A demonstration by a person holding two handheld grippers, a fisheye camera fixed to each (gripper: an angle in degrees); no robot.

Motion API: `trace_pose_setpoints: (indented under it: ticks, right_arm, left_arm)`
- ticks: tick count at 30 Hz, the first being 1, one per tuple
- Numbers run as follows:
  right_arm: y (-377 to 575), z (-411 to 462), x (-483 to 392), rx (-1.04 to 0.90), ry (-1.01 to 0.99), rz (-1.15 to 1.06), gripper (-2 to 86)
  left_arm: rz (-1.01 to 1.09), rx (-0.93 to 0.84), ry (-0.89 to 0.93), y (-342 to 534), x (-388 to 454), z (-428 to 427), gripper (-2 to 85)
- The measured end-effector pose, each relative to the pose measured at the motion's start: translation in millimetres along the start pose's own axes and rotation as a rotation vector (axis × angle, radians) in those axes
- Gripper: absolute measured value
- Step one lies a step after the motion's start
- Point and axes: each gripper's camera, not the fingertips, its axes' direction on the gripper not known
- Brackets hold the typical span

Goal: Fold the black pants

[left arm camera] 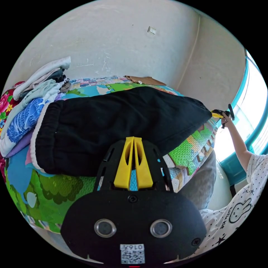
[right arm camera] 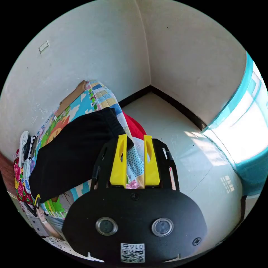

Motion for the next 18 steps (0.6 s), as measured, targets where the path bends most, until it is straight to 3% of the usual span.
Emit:
trace_pose_setpoints:
  ticks: [6, 18]
  right_arm:
    - [-11.2, -11.6, 61.9, -0.069, -0.240, 0.074, 9.2]
    - [-92.0, -88.2, 33.2, 0.242, -0.471, -0.127, 2.4]
  left_arm:
    - [-0.002, 0.014, -0.007, 1.4, 2.1, 2.2, -1.0]
    - [-0.006, 0.027, 0.001, 3.4, 1.7, 6.3, -1.0]
